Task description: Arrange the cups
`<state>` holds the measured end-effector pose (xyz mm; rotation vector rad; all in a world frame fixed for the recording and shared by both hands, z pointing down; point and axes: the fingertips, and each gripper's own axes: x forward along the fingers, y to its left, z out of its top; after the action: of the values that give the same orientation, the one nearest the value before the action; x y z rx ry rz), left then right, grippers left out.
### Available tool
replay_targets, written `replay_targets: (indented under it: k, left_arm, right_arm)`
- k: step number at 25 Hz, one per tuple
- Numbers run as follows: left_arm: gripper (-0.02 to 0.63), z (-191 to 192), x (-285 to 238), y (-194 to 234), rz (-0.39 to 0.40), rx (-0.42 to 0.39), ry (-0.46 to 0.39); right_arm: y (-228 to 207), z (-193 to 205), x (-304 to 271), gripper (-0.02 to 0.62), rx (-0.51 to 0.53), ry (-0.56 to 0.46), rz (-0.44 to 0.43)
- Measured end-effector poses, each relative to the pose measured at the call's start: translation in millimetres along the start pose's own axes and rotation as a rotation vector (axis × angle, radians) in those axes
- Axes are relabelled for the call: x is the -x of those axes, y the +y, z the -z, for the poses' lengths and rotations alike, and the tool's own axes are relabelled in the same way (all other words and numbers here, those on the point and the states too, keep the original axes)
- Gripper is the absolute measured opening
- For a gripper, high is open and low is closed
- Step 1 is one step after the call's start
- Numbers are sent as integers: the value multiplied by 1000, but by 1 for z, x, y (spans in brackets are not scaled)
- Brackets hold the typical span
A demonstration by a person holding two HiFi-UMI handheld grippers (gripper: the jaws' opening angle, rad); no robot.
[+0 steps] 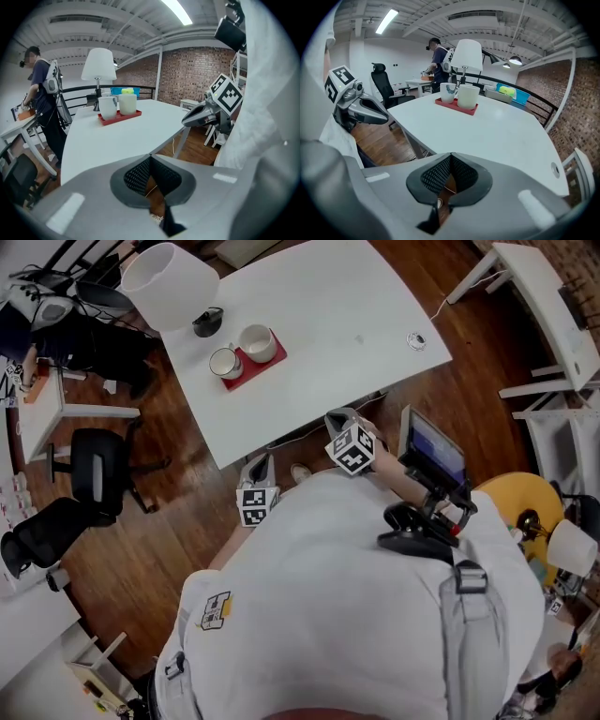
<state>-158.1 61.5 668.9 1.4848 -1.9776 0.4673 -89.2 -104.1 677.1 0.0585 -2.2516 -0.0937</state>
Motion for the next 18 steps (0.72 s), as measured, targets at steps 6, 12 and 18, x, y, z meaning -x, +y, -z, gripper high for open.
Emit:
replay_targets:
  k: [6,12,18]
  left_arm:
    - [0,-2,-1,2,-3,-4,-4]
    - [0,-4,1,3,-10,-7,-6]
    - [0,-4,4,3,-16,-8,-8]
  right_arm:
    - [-5,-3,-1,0,10,-6,14]
    - [-6,-5,-1,0,7,-8,16]
    - [-6,-8,-2,0,6,-10,10]
